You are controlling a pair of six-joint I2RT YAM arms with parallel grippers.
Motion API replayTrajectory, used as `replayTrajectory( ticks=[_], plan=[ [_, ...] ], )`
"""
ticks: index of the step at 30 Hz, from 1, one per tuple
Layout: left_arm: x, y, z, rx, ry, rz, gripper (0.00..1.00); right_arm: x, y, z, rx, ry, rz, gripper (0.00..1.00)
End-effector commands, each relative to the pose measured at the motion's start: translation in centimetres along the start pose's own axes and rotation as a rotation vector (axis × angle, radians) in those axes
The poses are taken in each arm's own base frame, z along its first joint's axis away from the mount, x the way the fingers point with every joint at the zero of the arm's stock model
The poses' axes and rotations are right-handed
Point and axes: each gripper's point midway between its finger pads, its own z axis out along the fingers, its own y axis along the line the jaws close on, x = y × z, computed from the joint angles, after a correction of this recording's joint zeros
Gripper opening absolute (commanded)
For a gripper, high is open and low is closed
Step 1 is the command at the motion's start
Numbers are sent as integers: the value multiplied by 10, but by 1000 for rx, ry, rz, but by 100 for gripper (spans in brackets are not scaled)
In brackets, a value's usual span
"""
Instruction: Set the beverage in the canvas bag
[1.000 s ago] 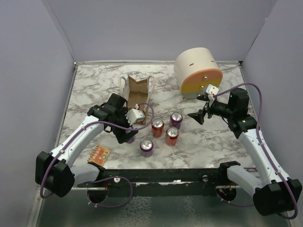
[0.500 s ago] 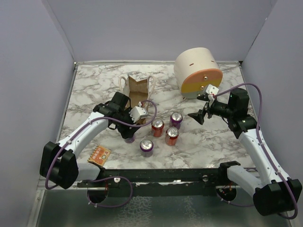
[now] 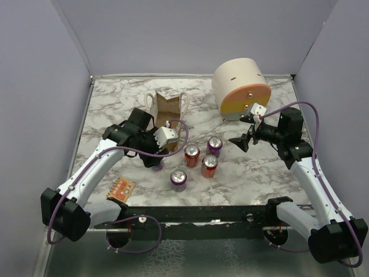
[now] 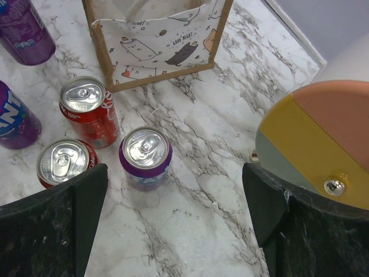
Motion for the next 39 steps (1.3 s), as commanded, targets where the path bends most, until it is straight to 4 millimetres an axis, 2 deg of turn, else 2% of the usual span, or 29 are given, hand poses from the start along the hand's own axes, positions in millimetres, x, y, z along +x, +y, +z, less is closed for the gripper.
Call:
replayTrajectory(
  ticks=[1, 5, 9, 11, 14, 19, 25, 32, 39],
  plan=[
    [-54, -9, -51, -6, -186, 91, 0, 1, 1, -1, 2, -2, -7, 100],
    [-94, 4, -90, -108, -306, 113, 0, 2, 1, -1, 2, -1, -5, 100],
    [-143, 32, -136, -284, -463, 86, 0, 1, 0, -2, 6, -3, -10, 100],
    [-161, 46, -149, -347, -517, 54, 0, 1, 0, -2, 8, -3, -9, 100],
    [-181, 64, -155, -399, -567, 5, 0, 0, 0, -2, 9, -6, -15, 100],
    [-197, 99, -143, -472, -555, -58, 0, -1, 0, -3, 13, -7, -18, 100],
    [-192, 134, -119, -552, -447, -129, 0, -1, 0, -4, 13, -8, -21, 100],
    [-183, 147, -76, -524, -404, -207, 0, -2, 0, -4, 12, -10, -23, 100],
    [-168, 172, -42, -533, -338, -322, 0, -1, 0, -4, 12, -7, -22, 100]
  ],
)
